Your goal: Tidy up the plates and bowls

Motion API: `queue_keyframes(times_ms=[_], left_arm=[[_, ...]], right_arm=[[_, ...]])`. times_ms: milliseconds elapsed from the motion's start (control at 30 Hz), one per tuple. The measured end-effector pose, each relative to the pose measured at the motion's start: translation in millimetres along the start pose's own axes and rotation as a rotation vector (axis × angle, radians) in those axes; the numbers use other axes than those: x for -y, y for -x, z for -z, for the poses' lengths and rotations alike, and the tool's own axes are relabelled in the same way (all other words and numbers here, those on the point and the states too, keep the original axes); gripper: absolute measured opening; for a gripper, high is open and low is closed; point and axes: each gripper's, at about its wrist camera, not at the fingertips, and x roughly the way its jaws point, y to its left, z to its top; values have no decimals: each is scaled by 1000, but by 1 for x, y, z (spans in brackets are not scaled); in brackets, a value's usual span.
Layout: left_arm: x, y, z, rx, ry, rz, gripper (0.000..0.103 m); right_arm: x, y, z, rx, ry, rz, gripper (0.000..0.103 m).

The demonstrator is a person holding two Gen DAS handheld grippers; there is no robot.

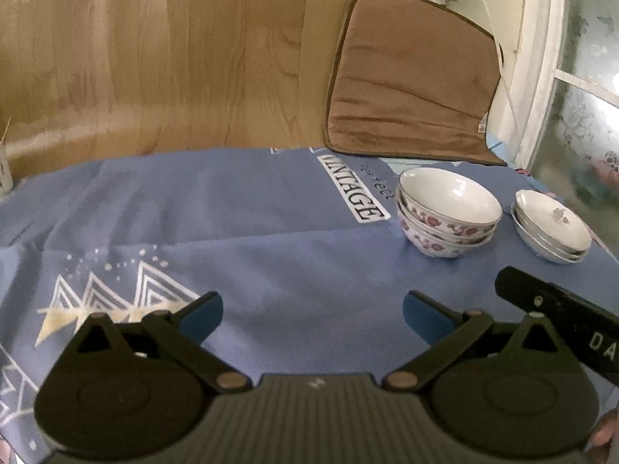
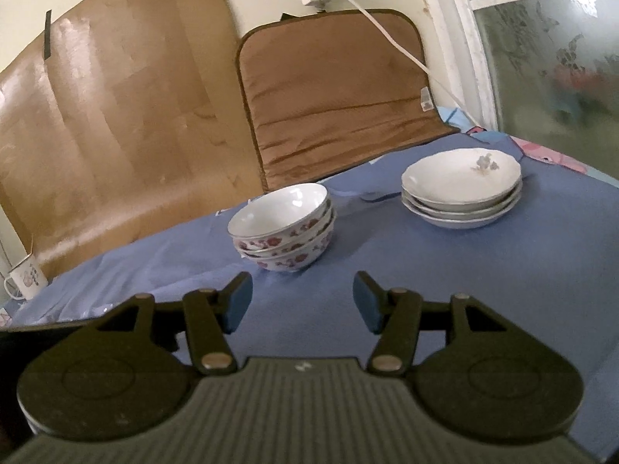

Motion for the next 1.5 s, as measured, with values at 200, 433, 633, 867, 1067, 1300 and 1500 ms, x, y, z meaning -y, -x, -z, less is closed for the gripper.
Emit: queue_keyframes(times_ms=[200,433,633,867,1067,1300,1500], left_arm=[[1,0,4,-28,-2,-12,103],[2,0,7,-84,-14,-60,103],[3,9,6,-40,-32,-110,103],[0,9,3,-32,-38,-121,103],[1,9,3,-21,-43,-145,103],[3,4,0,-16,-65,-154,103],[5,-2,-5,-16,-73,-165,103]], right_arm=[[4,-3,2,-12,-17,0,61],[4,-5,4,-13,-19,-4,61],[1,-5,4,-12,-22,-2,62],[1,-6,6,-18,-13,-7,62],[1,-5,5,-13,-5,-10,62],[11,-6,-5,-6,-10,-12,62],[22,-10,-38,-22,49,-56,65]])
